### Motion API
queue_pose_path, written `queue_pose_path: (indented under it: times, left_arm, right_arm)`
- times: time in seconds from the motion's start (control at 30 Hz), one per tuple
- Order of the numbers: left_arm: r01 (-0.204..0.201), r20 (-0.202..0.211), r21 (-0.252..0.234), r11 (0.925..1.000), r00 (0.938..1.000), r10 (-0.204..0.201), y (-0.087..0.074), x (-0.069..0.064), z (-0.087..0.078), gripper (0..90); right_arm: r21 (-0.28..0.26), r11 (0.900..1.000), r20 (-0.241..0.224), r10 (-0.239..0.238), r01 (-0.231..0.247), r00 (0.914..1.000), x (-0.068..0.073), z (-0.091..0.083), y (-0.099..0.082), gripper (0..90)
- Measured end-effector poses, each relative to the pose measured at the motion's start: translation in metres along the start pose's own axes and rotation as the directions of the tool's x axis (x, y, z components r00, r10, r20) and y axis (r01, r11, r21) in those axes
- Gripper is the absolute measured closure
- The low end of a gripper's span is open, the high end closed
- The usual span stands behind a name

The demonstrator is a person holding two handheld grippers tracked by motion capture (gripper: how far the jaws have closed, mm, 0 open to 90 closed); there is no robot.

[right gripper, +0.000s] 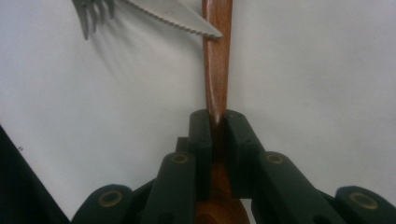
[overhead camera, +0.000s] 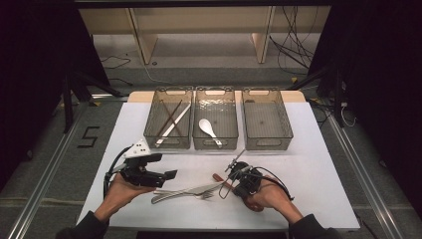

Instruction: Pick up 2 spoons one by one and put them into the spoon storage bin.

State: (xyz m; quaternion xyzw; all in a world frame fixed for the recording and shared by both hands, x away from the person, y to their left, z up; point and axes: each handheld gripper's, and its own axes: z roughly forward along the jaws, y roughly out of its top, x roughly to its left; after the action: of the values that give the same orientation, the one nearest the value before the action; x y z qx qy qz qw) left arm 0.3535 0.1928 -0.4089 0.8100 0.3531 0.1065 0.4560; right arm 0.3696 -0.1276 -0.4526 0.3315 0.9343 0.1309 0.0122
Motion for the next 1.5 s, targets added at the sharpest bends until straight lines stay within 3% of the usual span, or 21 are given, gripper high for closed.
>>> queue_pose_path:
  times: [0.47, 0.7, 1.27, 1.5]
  left_arm:
    - [0.002, 0.001, 0.000, 1.0000, 1.0000, -0.002, 0.000, 0.000, 0.000, 16.0]
    - [0.000, 0.001, -0.002, 1.0000, 1.0000, 0.000, 0.000, 0.000, 0.000, 16.0]
    - [0.003, 0.002, 0.000, 1.0000, 1.0000, -0.003, 0.000, 0.000, 0.001, 16.0]
    - [0.005, -0.002, 0.002, 1.0000, 1.0000, -0.005, 0.000, 0.001, 0.001, 16.0]
  right_arm:
    - [-0.104, 0.9930, 0.008, 0.057, -0.056, 0.9984, -0.019, -0.020, -0.004, 82.8]
    - [-0.187, 0.9796, 0.001, 0.074, -0.073, 0.9972, -0.025, -0.037, -0.005, 82.8]
    - [-0.287, 0.9528, -0.007, 0.100, -0.098, 0.9950, -0.037, -0.054, -0.002, 82.8]
    - [-0.325, 0.9404, 0.021, 0.113, -0.101, 0.9933, -0.045, -0.063, 0.006, 82.8]
